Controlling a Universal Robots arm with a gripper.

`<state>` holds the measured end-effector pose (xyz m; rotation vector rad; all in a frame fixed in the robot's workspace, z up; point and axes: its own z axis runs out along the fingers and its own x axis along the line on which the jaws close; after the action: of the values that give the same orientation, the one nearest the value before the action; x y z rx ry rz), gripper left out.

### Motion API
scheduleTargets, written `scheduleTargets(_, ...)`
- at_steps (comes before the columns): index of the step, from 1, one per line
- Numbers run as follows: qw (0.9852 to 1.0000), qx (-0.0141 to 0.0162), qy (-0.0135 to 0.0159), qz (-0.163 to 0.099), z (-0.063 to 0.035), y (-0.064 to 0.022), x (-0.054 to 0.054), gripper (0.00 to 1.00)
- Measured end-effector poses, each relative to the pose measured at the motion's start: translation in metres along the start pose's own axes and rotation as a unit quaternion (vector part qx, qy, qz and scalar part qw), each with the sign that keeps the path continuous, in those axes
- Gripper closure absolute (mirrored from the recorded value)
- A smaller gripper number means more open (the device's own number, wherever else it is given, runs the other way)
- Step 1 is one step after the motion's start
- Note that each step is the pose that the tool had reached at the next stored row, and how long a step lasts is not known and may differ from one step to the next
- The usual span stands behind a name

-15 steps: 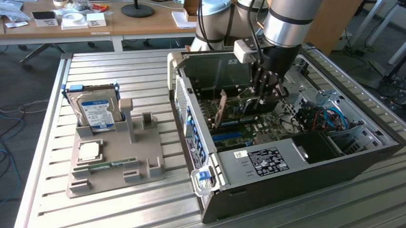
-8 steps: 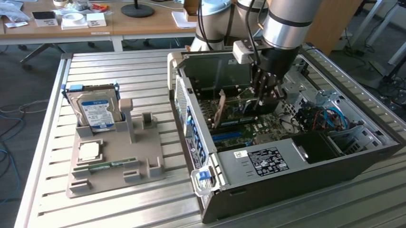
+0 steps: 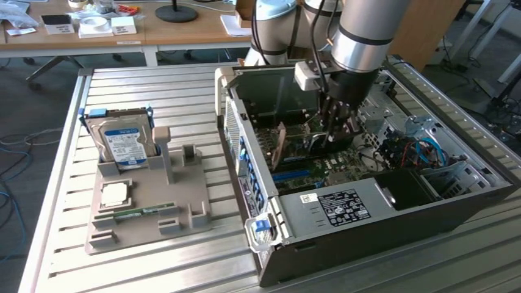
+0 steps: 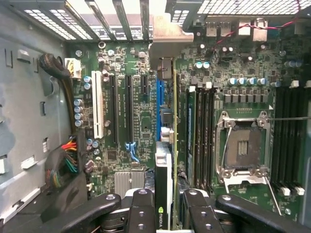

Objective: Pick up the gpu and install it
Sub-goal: 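Insert the gpu into the slot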

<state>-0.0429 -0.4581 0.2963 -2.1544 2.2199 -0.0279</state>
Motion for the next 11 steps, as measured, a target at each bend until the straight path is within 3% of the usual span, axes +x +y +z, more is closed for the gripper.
scheduleTargets(7, 1.0, 0.0001, 0.0007, 0.0, 0.0021, 0.0019, 0.0001, 0.73)
scheduleTargets(11, 1.0, 0.001, 0.0006, 0.0, 0.0022, 0.007, 0.0002, 0.73)
